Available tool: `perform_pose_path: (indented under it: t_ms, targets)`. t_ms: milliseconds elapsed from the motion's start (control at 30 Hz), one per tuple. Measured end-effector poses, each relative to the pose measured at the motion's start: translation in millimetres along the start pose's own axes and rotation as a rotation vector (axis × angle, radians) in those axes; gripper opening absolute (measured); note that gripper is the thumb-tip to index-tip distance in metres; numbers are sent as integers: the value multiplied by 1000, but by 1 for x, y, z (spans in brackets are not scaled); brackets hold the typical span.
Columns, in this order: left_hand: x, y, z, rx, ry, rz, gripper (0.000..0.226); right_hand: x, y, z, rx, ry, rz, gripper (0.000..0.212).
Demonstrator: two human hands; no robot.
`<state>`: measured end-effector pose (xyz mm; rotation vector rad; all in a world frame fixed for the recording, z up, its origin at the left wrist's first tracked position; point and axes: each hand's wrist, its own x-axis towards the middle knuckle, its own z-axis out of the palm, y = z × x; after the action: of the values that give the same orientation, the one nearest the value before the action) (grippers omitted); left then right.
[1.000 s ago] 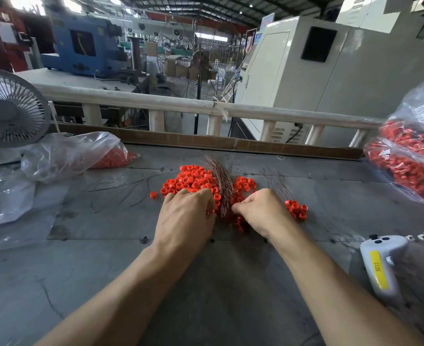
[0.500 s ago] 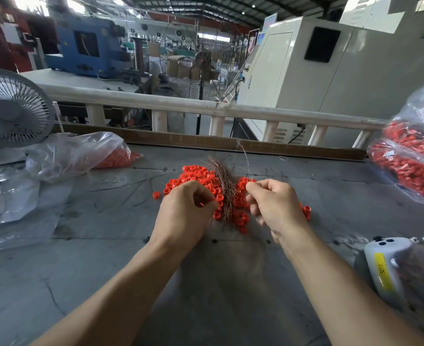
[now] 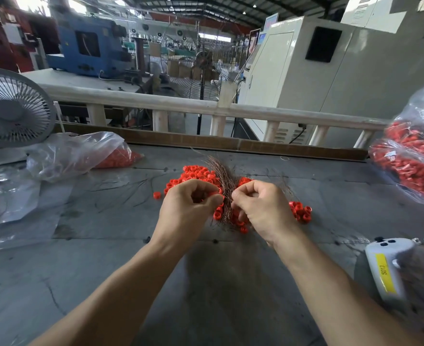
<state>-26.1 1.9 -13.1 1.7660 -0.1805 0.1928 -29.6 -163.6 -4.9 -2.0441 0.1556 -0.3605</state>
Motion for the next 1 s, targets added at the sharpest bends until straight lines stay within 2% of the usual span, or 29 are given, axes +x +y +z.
perform_pose_path:
  t_ms: [233,333,433,600,800,1000]
  targets:
    - [2,-2,-2,-127,-33,-53,13,-2,-3,1,-100,100,-41,13]
    - [1,-2,-2,-152,-59,-52,16,-1,-4,0,13,101,-104,10]
    - [0,0,-2,-185,-77,-33,22,-2,-5,0,88,123,-181,23]
    - [-2,5,-4,-260,-105,-2,29,-3,-7,2,191,173,-160,25]
    - [-4,11,-4,-309,-110,32,26,-4,-12,-3,55,241,-246,22]
    - [-5,12,-5,-340,-132,32,24,-10,-24,-17,-128,416,-538,10]
